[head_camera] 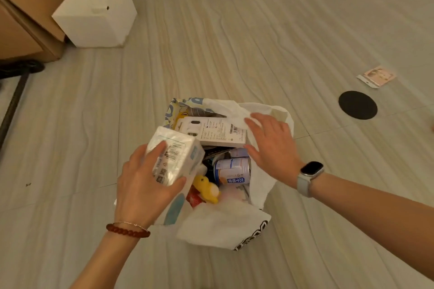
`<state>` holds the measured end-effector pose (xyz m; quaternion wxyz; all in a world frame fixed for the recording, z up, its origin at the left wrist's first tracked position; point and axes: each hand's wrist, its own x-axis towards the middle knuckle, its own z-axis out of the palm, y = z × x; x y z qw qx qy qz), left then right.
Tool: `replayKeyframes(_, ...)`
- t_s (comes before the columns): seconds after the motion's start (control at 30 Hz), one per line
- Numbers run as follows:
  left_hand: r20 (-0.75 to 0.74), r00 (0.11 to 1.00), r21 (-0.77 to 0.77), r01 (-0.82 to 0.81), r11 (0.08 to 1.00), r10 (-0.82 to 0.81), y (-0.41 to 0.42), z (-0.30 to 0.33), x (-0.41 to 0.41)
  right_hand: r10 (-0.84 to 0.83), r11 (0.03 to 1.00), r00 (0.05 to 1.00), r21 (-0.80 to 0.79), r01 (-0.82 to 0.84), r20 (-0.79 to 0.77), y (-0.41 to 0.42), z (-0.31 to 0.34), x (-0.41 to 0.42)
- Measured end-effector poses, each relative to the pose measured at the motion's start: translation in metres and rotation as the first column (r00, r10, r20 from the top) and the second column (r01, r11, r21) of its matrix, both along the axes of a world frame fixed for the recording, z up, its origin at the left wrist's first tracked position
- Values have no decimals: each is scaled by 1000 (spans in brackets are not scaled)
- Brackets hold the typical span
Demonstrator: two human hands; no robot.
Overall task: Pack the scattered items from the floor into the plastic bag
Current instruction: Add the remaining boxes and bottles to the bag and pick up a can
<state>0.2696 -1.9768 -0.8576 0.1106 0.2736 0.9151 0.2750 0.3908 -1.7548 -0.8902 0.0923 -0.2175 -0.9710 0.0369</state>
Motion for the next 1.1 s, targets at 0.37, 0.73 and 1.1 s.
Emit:
replayKeyframes(0.37, -92, 854, -99, 504, 858, -512, 54, -15, 31, -377, 763, 925, -553, 336, 42, 34, 5, 29)
replayKeyframes(0.73, -269, 810, -235, 470, 851, -521, 70, -43, 21, -335, 637, 932, -762, 116, -138, 25, 24, 22)
replayKeyframes(1.1, -93, 705, -307, 651, 694, -703, 110, -59, -30, -276, 678, 954, -726, 110, -114, 37, 31, -9)
